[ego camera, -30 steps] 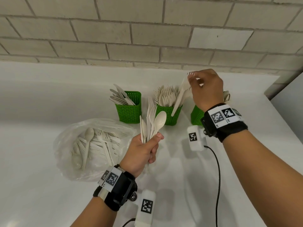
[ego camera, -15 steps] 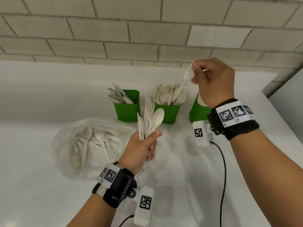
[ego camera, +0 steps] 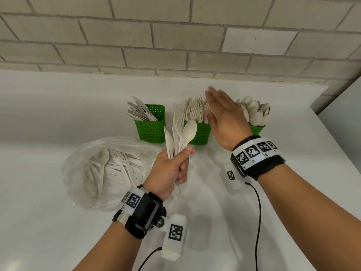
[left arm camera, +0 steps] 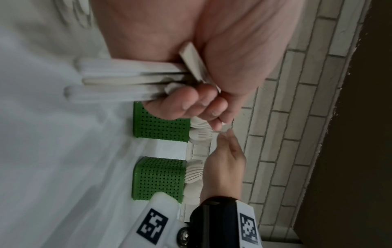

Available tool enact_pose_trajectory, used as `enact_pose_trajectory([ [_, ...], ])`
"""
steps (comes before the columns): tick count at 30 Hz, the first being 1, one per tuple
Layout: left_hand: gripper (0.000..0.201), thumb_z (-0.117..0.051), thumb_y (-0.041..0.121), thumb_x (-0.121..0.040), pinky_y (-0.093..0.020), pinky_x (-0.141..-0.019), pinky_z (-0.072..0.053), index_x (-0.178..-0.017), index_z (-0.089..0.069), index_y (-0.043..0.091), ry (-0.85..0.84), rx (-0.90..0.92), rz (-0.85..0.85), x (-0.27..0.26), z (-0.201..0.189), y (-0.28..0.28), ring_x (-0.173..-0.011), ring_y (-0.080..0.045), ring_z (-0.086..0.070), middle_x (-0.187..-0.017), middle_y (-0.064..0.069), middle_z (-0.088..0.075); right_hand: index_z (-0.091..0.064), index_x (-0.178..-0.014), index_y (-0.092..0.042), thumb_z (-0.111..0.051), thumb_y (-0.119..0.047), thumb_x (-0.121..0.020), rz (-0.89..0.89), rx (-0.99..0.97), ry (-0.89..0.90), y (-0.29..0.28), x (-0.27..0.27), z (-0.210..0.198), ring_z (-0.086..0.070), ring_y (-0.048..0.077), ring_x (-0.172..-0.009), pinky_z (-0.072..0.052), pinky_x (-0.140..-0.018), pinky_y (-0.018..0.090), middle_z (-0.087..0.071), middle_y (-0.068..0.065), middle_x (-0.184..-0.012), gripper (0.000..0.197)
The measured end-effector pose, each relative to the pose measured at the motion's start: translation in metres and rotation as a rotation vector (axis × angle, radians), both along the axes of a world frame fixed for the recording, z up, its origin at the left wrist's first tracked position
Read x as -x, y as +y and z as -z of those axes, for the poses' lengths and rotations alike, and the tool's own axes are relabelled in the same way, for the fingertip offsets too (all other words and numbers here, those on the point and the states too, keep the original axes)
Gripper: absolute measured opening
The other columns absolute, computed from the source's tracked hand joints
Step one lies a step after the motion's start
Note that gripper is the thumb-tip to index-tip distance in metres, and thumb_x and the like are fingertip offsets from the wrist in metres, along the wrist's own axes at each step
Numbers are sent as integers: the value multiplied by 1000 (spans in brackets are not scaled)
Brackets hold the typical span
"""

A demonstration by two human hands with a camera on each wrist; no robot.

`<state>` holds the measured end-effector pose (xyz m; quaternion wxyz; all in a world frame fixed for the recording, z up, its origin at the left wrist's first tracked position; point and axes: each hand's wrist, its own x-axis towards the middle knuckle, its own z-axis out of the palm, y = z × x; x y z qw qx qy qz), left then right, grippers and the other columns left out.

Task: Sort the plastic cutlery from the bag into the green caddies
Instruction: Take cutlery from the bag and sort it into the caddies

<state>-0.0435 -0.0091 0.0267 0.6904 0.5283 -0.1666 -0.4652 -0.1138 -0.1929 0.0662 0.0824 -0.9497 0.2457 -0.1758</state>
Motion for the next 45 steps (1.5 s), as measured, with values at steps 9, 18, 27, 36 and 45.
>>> enact_pose_trajectory([
  [9, 22, -52, 25, -97, -20, -38, -30, -95, -63, 6, 17, 73, 35, 2, -8, 0, -36, -9, -32, -52, 1, -39, -63, -124, -16, -48, -25, -99, -37, -406, -380, 25, 4, -28, -56, 12, -114, -42, -103, 30, -63, -1, -122, 30],
  [18, 24, -57, 34, -87, -17, -37, -21, -89, -70, 13, -65, 94, 183, 8, -3, 4, -32, -8, -26, -50, 0, -37, -64, -113, -20, -75, -28, -83, -61, -820, -246, 35, 7, -40, -62, 9, -77, -50, -76, 25, -69, -6, -88, 33],
  [27, 29, -51, 34, -95, -20, -40, -24, -97, -68, 11, -183, 28, 209, 11, 0, 11, -37, -11, -29, -55, -1, -42, -73, -94, -5, -79, -1, -76, -41, -898, -412, 23, 17, -50, -66, 9, -63, -54, -64, 19, -72, 8, -74, 20],
  [36, 23, -47, 33, -100, -32, -57, -41, -97, -58, 13, -808, -93, 115, 14, 18, 5, -57, -9, -43, -63, 10, -48, -74, -86, -4, -61, -34, -93, 27, -799, -287, 30, 11, -58, -59, 16, -52, -53, -58, 27, -65, 20, -64, 34],
  [45, 27, -55, 31, -98, -18, -51, -34, -94, -58, 4, -649, -144, 89, 9, 24, 9, -50, -3, -36, -55, 15, -42, -70, -98, -13, -63, -16, -93, 86, -587, -446, 9, 20, -83, -63, 8, -53, -56, -54, 22, -68, 3, -76, 9],
])
